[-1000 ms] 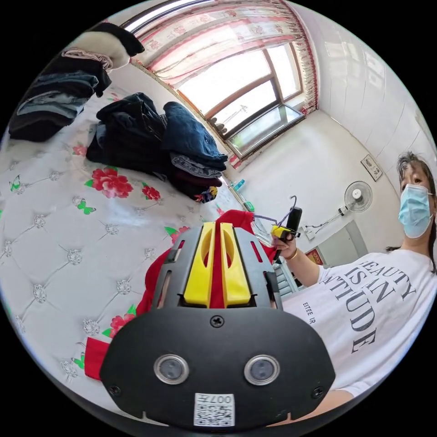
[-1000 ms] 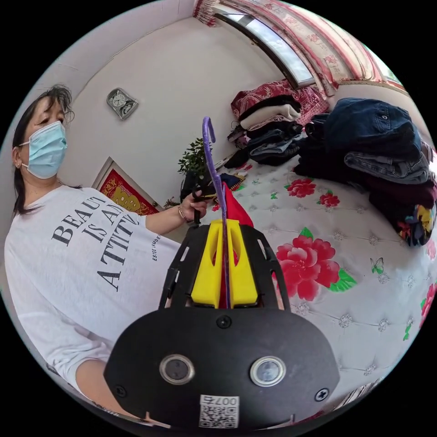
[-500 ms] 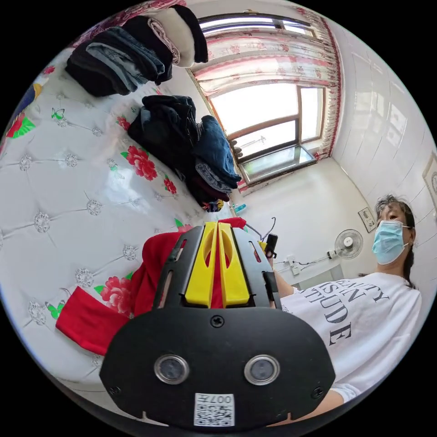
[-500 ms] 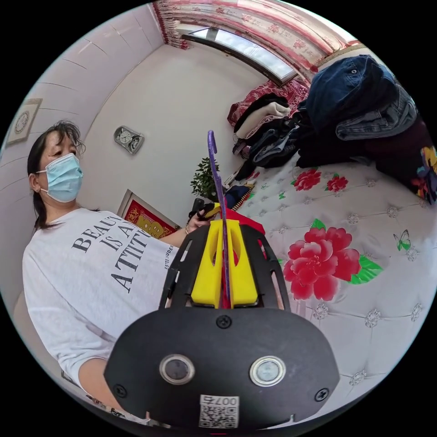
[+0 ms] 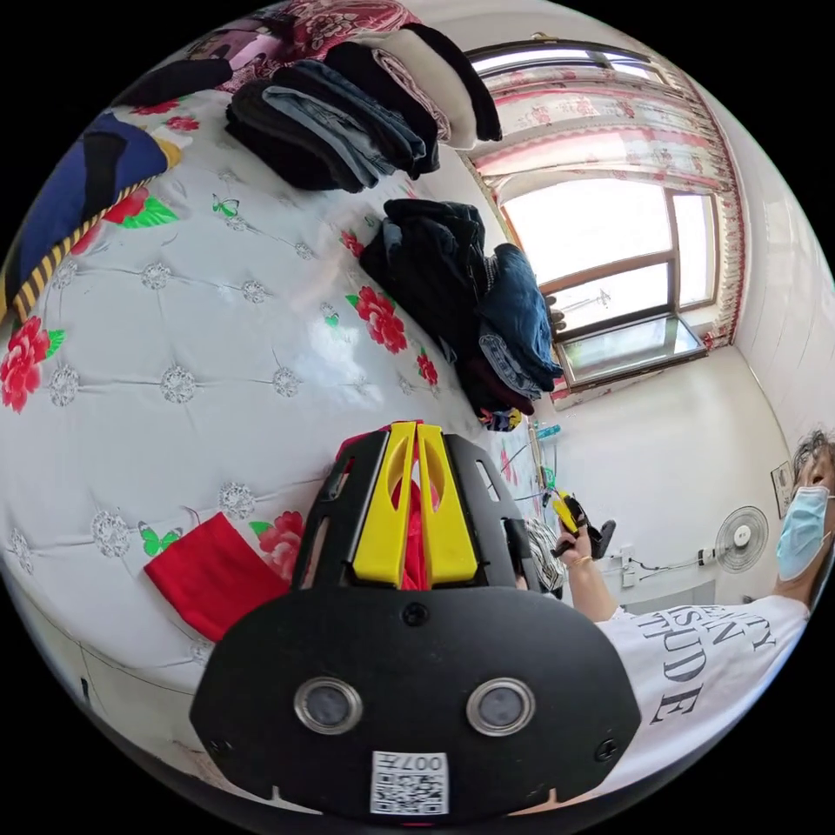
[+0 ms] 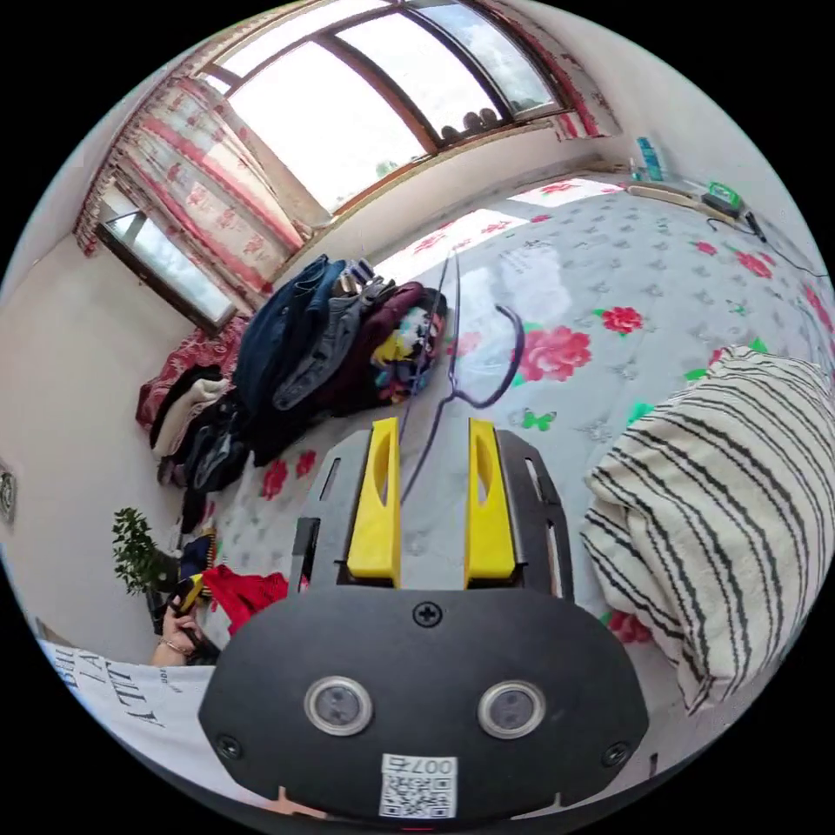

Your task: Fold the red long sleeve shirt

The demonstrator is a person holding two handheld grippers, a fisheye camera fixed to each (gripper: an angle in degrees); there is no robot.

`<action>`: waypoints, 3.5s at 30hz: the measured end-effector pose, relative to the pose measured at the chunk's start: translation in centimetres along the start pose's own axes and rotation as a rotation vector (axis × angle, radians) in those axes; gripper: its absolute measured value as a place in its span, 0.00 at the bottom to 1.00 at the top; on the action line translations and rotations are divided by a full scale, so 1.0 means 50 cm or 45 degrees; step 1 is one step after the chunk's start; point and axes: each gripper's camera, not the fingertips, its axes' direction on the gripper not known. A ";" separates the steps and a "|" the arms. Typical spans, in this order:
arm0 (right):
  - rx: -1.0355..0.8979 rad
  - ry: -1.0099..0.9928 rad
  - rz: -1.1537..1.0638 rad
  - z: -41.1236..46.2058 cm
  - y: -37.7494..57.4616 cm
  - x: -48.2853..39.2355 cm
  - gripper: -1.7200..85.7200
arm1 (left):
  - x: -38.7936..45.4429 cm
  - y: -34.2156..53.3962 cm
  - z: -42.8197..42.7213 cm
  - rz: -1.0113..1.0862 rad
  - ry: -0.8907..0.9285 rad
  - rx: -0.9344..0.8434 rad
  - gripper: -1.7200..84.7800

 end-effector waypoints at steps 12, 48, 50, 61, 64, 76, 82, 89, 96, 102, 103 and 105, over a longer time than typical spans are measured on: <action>-0.703 -0.386 -0.627 0.177 0.342 -0.343 0.11 | 0.072 0.058 -0.046 0.097 -0.057 0.015 0.01; -0.693 0.293 -0.650 0.204 0.389 -0.360 0.07 | 0.170 0.128 0.153 0.461 -0.501 -0.512 0.12; -0.663 0.248 -0.610 0.216 0.374 -0.349 0.07 | 0.171 0.148 0.195 0.493 -0.546 -0.572 0.11; -0.769 0.093 -0.574 0.225 0.370 -0.279 0.02 | 0.217 0.101 0.207 0.751 -0.736 -0.679 0.01; -0.679 -0.125 -0.545 0.097 0.369 -0.234 0.02 | 0.214 0.091 0.065 0.625 -0.513 -0.568 0.01; -0.634 -0.454 -0.284 0.041 0.343 -0.116 0.02 | 0.083 -0.030 -0.123 0.227 -0.073 -0.342 0.01; -0.071 -0.547 -0.460 -0.078 0.047 -0.320 0.02 | 0.372 -0.371 -0.201 0.637 0.116 -0.040 0.01; 0.295 -0.420 -0.792 -0.285 0.137 -0.428 0.02 | 0.536 -0.284 -0.359 1.050 0.175 0.053 0.01; -0.137 -0.208 -0.723 -0.150 0.392 -0.272 0.02 | 0.306 -0.011 -0.247 0.786 -0.122 -0.278 0.01; -0.634 -0.042 -0.588 -0.016 0.615 -0.166 0.02 | 0.038 0.271 -0.101 0.286 -0.463 -0.628 0.01; -0.691 -0.044 -0.558 -0.007 0.642 -0.160 0.02 | 0.022 0.311 -0.096 0.244 -0.494 -0.638 0.01; -0.749 -0.072 -0.538 -0.001 0.668 -0.156 0.02 | 0.012 0.350 -0.106 0.181 -0.500 -0.579 0.02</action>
